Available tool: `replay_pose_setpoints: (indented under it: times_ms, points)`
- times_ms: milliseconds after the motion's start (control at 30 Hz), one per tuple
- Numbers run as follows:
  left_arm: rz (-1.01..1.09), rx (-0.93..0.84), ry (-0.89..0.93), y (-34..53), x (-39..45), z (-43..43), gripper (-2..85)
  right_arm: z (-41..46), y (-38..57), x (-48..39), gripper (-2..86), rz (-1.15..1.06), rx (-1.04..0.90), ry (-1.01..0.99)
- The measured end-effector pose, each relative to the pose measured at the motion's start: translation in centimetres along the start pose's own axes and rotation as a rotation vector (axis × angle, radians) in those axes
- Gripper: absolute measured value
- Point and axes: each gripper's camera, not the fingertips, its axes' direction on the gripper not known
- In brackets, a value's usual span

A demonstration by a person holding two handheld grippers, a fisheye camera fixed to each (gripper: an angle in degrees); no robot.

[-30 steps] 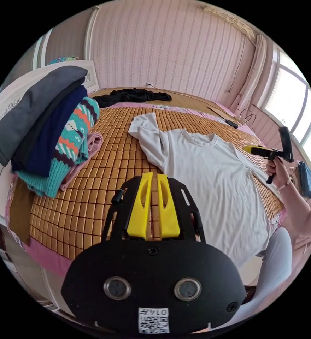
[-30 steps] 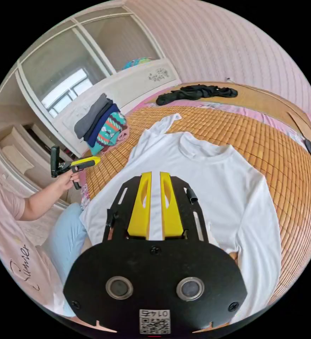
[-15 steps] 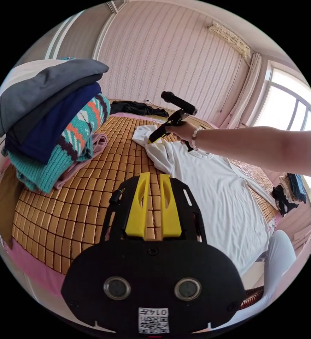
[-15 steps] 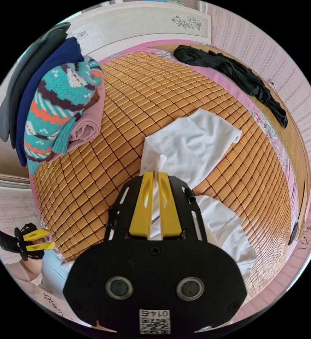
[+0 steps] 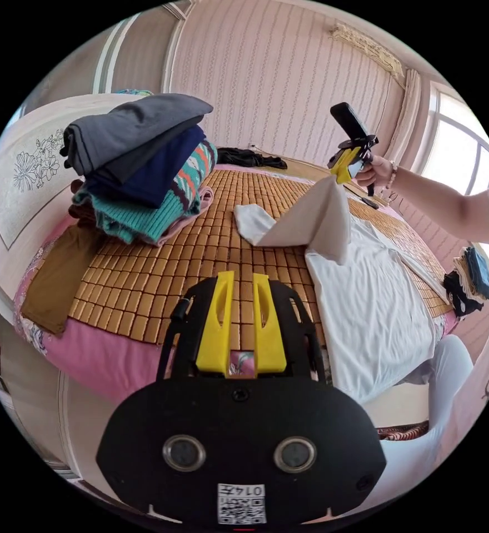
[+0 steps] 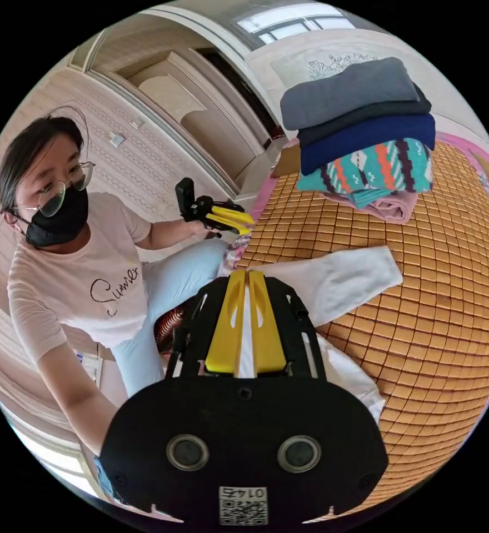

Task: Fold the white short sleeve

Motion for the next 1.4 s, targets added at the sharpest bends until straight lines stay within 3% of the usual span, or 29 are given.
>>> replay_pose_setpoints:
  times_ms: [133,367,467,633,800,1000,1100,1267,1400]
  points:
    - [0.078,-0.061,0.015,-2.8,-0.4,2.4,6.2,0.7,2.6,3.5,0.2,0.111,0.048,-0.041]
    - [0.083,-0.137,-0.004,-15.2,-0.3,9.8,6.7,2.9,5.2,5.9,0.2,0.151,0.020,-0.017]
    - [0.097,-0.361,-0.079,-17.5,0.1,14.6,7.0,3.8,5.6,6.4,0.3,0.152,-0.026,0.019]
    - [0.179,-0.315,-0.105,-17.1,0.7,11.4,0.3,3.1,6.1,7.2,0.2,0.179,-0.015,0.148]
    - [0.011,-0.219,0.000,-9.8,-3.1,-1.5,-0.7,1.9,4.5,8.3,0.2,0.212,0.094,0.376]
    - [-0.206,-0.217,0.038,-5.7,-9.2,-11.4,0.3,5.2,-3.2,12.6,0.4,0.214,0.047,0.448]
    - [-0.327,-0.150,-0.060,-6.3,-13.1,-11.5,1.9,6.9,-6.0,15.7,2.7,0.291,0.076,0.508]
    - [-0.403,-0.226,-0.051,-5.6,-16.1,-8.8,4.0,5.8,-3.7,18.2,9.6,0.460,0.074,0.614]
    - [-0.362,-0.257,-0.090,-5.4,-15.9,-7.9,6.9,6.1,2.7,21.1,10.0,0.698,-0.118,0.788]
